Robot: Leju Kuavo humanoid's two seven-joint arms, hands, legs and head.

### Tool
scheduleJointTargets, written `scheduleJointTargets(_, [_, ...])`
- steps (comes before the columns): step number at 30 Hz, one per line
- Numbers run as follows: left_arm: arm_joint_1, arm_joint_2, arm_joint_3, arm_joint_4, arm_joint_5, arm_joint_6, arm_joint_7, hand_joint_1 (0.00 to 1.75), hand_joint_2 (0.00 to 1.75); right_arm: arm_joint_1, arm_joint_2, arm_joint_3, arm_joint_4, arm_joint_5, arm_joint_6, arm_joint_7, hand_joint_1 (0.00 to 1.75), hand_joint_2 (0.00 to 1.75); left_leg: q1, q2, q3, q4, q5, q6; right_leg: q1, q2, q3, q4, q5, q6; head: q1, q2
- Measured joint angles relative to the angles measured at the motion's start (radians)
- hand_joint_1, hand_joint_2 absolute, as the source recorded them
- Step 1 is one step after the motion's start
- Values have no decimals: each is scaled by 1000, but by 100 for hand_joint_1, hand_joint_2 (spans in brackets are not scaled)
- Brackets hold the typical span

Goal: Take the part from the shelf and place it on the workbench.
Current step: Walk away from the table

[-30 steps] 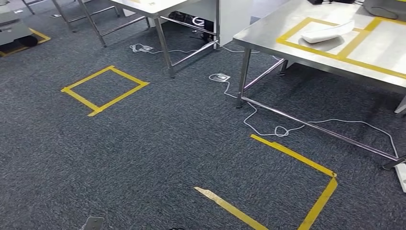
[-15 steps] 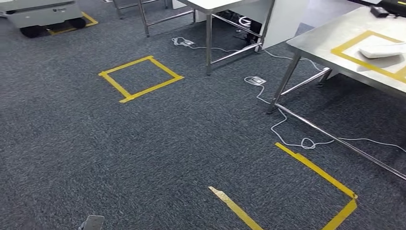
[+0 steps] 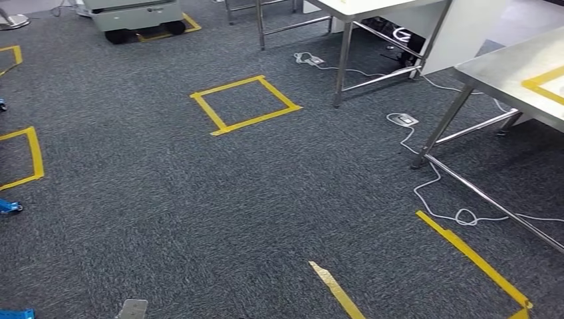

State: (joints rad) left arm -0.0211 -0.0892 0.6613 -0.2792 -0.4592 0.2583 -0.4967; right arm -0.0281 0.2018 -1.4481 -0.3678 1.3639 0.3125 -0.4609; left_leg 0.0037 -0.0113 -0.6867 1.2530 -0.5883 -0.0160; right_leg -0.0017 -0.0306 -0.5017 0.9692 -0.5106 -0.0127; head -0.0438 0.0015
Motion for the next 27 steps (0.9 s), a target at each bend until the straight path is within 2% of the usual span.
scheduleJointTargets(1, [0,0,3,0,8,-8,-3,0,0,0,0,0,0,0,0,0,0,0,2,3,0,6,8,-1,1,-14,-2,0,-2,0,0,0])
scheduleJointTargets(2, [0,0,8,0,16,-15,-6,0,0,0,0,0,-1,1,1,-1,0,0,3,7,19,-27,33,-2,1,-28,-2,0,-4,2,0,0])
scheduleJointTargets(3, [0,0,12,0,23,-24,-9,0,0,0,0,0,-1,2,1,-2,0,0,4,18,55,-89,66,-1,1,-40,-1,0,-6,4,0,0])
scheduleJointTargets(4, [-2,-1,17,0,28,-31,-12,0,0,-1,0,0,-2,2,1,-4,0,0,2,41,94,-157,88,0,3,-51,3,1,-10,8,-1,0])
scheduleJointTargets(5, [-4,-1,20,0,32,-36,-14,0,0,-2,0,0,-2,3,0,-6,0,0,1,59,125,-212,103,5,5,-60,7,1,-14,13,1,0])
scheduleJointTargets(6, [-7,-2,22,0,35,-39,-16,0,0,-4,0,0,-3,3,0,-7,0,0,-2,71,142,-244,106,10,8,-69,10,2,-17,18,3,0])
scheduleJointTargets(7, [-8,-3,24,0,37,-40,-17,0,0,-5,0,0,-4,3,0,-8,0,0,-4,74,146,-255,102,16,10,-77,15,1,-20,23,5,0])
scheduleJointTargets(9, [-7,-3,28,0,39,-42,-17,0,0,-7,0,0,-4,4,0,-8,0,0,-4,51,144,-257,106,28,9,-89,21,1,-25,33,9,0])
scheduleJointTargets(10, [-6,-4,30,0,39,-42,-17,0,0,-8,0,0,-4,4,0,-8,0,0,-3,42,143,-258,109,34,7,-76,19,11,-36,38,9,0])
scheduleJointTargets(11, [-6,-4,32,0,39,-42,-17,0,0,-8,0,0,-4,5,0,-9,0,0,-1,32,142,-260,112,40,5,-53,7,42,-57,43,10,0])
scheduleJointTargets(12, [-8,-5,33,0,40,-43,-18,0,0,-7,0,0,-4,5,0,-9,0,0,0,22,141,-261,114,44,3,-24,-19,93,-87,47,11,0])
scheduleJointTargets(13, [-9,-5,34,0,40,-43,-18,0,0,-5,0,0,-4,6,0,-9,0,0,-1,11,139,-261,115,47,2,4,-55,167,-122,48,13,0])
scheduleJointTargets(14, [-10,-5,36,0,40,-44,-18,0,0,-3,0,0,-4,6,-1,-9,0,0,-4,-2,137,-261,116,50,2,18,-95,243,-149,48,12,0])
scheduleJointTargets(15, [-10,-5,38,0,40,-46,-18,0,0,-1,0,0,-4,6,-1,-9,0,0,-6,-15,136,-261,116,51,2,25,-127,296,-160,45,12,0])
scheduleJointTargets(16, [-9,-5,39,0,40,-48,-18,0,0,-1,0,0,-4,6,-2,-10,0,0,-9,-29,137,-260,116,51,3,29,-144,316,-150,41,12,0])
scheduleJointTargets(17, [-8,-5,40,0,41,-50,-18,0,0,-1,0,0,-4,6,-2,-10,0,0,-12,-43,138,-260,116,52,5,33,-139,288,-118,35,12,0])
scheduleJointTargets(18, [-8,-6,41,0,41,-51,-19,0,0,-1,0,0,-4,6,-4,-12,0,0,-14,-58,141,-260,116,52,7,42,-118,226,-73,27,12,0])
scheduleJointTargets(19, [-9,-7,41,0,41,-52,-20,0,0,-2,-1,0,-4,6,-5,-13,0,0,-14,-72,142,-260,116,52,11,65,-88,152,-33,17,12,0])
scheduleJointTargets(20, [-11,-8,41,0,41,-51,-21,0,0,-3,-2,0,-4,6,-7,-15,0,0,-15,-85,142,-259,115,51,12,86,-61,85,-5,9,11,0])
scheduleJointTargets(21, [-13,-10,41,0,41,-51,-23,0,0,-3,-3,0,-5,6,-8,-17,0,0,-14,-97,140,-259,116,49,14,103,-40,42,9,3,12,0])
scheduleJointTargets(22, [-13,-12,41,0,41,-50,-23,0,0,-4,-4,0,-5,6,-9,-18,0,0,-12,-109,136,-259,117,45,14,112,-30,21,10,0,11,0])
scheduleJointTargets(24, [-10,-12,42,0,41,-47,-25,0,0,-5,-5,0,-5,6,-10,-20,0,0,-9,-128,129,-260,121,35,12,94,-18,6,13,0,11,0])
scheduleJointTargets(25, [-8,-11,42,0,40,-45,-26,0,0,-6,-4,0,-5,6,-11,-21,0,0,-9,-119,126,-255,116,30,9,81,-13,-5,17,-2,11,0])
scheduleJointTargets(27, [-10,-10,42,0,40,-42,-28,0,0,-6,-4,0,-4,5,-13,-21,0,0,-10,-67,99,-195,74,20,4,52,-1,-25,25,-4,5,0])
